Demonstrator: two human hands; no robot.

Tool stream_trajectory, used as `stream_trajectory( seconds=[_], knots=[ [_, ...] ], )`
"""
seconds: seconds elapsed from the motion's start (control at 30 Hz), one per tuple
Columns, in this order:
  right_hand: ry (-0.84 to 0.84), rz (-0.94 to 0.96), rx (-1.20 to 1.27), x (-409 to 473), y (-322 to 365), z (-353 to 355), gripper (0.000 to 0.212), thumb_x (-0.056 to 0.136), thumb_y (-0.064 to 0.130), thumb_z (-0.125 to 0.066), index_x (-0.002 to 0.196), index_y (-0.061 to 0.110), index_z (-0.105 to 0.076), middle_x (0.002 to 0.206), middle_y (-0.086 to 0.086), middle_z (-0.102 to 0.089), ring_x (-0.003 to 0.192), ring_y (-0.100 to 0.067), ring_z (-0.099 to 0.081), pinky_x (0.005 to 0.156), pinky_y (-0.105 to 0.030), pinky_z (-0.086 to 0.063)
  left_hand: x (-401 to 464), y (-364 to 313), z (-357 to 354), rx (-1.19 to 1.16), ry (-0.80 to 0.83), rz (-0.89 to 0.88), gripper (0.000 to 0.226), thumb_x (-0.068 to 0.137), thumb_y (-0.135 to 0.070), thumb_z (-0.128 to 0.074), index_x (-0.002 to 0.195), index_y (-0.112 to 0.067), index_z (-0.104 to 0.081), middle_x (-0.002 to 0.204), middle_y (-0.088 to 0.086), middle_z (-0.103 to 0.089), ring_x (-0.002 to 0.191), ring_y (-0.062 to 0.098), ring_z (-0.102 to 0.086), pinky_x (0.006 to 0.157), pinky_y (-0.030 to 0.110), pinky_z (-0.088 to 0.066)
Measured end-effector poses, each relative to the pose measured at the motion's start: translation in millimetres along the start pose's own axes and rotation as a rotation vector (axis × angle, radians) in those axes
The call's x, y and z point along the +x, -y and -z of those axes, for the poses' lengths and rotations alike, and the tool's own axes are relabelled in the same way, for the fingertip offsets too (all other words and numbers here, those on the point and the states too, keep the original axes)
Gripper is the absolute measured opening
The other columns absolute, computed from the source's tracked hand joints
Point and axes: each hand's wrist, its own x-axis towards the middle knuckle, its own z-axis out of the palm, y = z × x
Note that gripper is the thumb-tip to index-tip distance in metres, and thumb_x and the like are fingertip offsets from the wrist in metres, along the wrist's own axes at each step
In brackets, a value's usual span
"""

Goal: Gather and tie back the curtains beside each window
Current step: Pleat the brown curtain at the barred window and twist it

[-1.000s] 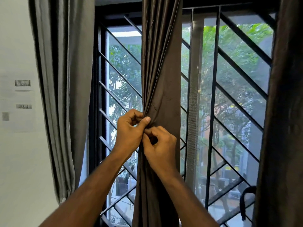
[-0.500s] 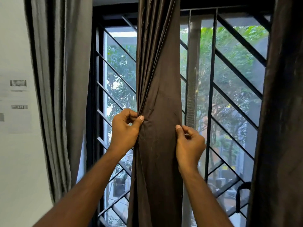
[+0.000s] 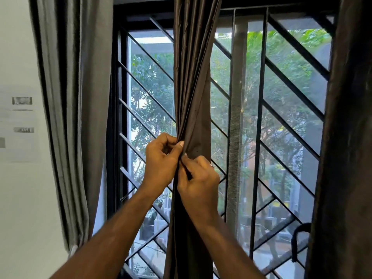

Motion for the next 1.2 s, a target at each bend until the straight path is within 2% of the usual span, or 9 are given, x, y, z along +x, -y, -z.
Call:
stream_trajectory(
  seconds=[0.2, 0.27, 0.37, 0.47, 0.57, 0.7, 0.87, 1.03, 1.2],
  knots=[
    [0.072, -0.003, 0.132, 3.3, -0.2, 0.1, 0.008, 0.090, 0.007, -0.067, 0.088, 0.010, -0.075, 0.077, -0.001, -0.056, 0.069, -0.019, -0.056, 0.060, -0.037, -0.047, 3.8, -3.0, 7.1, 0.048, 0.020, -0.023, 0.020, 0.081, -0.017, -0.078, 0.073, -0.019, -0.060, 0.062, -0.013, -0.056, 0.061, 0.008, -0.053, 0.061, 0.030, -0.050],
    [-0.015, -0.078, 0.252, 4.4, -3.1, 6.6, 0.008, 0.089, 0.013, -0.070, 0.083, 0.015, -0.075, 0.078, 0.002, -0.061, 0.074, -0.014, -0.059, 0.065, -0.033, -0.048, 6.4, -0.6, 10.1, 0.059, 0.025, -0.019, 0.022, 0.082, -0.013, -0.077, 0.073, -0.020, -0.058, 0.062, -0.014, -0.052, 0.061, 0.007, -0.051, 0.061, 0.028, -0.047],
    [-0.200, -0.417, 0.289, 7.7, -26.1, 8.2, 0.003, 0.090, 0.024, -0.069, 0.089, 0.027, -0.070, 0.089, 0.007, -0.064, 0.084, -0.013, -0.061, 0.075, -0.036, -0.054, 6.6, 1.9, 16.9, 0.063, 0.019, -0.030, 0.017, 0.081, -0.019, -0.077, 0.076, -0.013, -0.061, 0.065, -0.001, -0.053, 0.061, 0.008, -0.049, 0.061, 0.026, -0.045],
    [-0.054, -0.817, 0.459, 15.8, -47.8, 5.8, 0.016, 0.093, 0.028, -0.072, 0.108, 0.033, -0.067, 0.104, 0.007, -0.070, 0.094, -0.011, -0.067, 0.082, -0.032, -0.057, 7.7, 3.1, 22.3, 0.054, 0.016, -0.020, 0.018, 0.083, -0.016, -0.079, 0.077, -0.010, -0.063, 0.066, 0.005, -0.057, 0.061, 0.009, -0.050, 0.061, 0.028, -0.046],
    [0.050, -0.986, 0.726, 19.9, -49.8, 7.2, 0.018, 0.096, 0.018, -0.070, 0.113, 0.013, -0.072, 0.100, -0.002, -0.076, 0.096, -0.014, -0.073, 0.077, -0.022, -0.058, 8.9, 2.3, 23.1, 0.078, 0.015, -0.024, 0.021, 0.085, -0.006, -0.078, 0.074, -0.012, -0.061, 0.065, -0.002, -0.055, 0.060, 0.008, -0.050, 0.060, 0.024, -0.045],
    [0.002, -0.949, 0.625, 16.3, -50.9, 14.3, 0.006, 0.087, 0.014, -0.080, 0.091, 0.009, -0.078, 0.085, -0.010, -0.078, 0.086, -0.029, -0.075, 0.077, -0.038, -0.063, 9.9, 2.0, 22.8, 0.158, -0.030, -0.059, 0.022, 0.085, -0.005, -0.077, 0.073, -0.011, -0.060, 0.064, -0.004, -0.057, 0.059, 0.005, -0.053, 0.061, 0.026, -0.050],
    [-0.219, -0.473, 0.163, 3.4, -23.0, 20.9, 0.011, 0.084, 0.009, -0.080, 0.084, 0.017, -0.073, 0.074, 0.003, -0.068, 0.066, -0.007, -0.062, 0.065, -0.025, -0.047, 10.5, 3.8, 12.3, 0.412, -0.089, -0.211, 0.016, 0.081, -0.022, -0.070, 0.074, -0.017, -0.056, 0.063, -0.001, -0.060, 0.061, 0.022, -0.060, 0.060, 0.041, -0.052],
    [-0.069, -0.031, -0.064, -7.9, 1.7, 11.2, 0.018, 0.087, 0.013, -0.064, 0.101, 0.010, -0.075, 0.085, -0.004, -0.062, 0.082, -0.029, -0.059, 0.071, -0.040, -0.048, 8.4, 6.5, 7.0, 0.501, -0.079, -0.230, 0.016, 0.083, -0.026, -0.067, 0.076, -0.016, -0.057, 0.066, -0.003, -0.060, 0.063, 0.022, -0.060, 0.060, 0.042, -0.051],
    [0.083, -0.003, -0.069, -5.2, 4.3, -2.4, 0.026, 0.087, 0.007, -0.064, 0.110, 0.008, -0.074, 0.081, -0.005, -0.056, 0.079, -0.026, -0.051, 0.066, -0.042, -0.045, 10.0, 0.0, 6.4, 0.162, 0.005, -0.047, 0.023, 0.086, -0.004, -0.072, 0.069, -0.007, -0.057, 0.059, -0.003, -0.057, 0.056, 0.006, -0.053, 0.059, 0.025, -0.047]
  ],
)
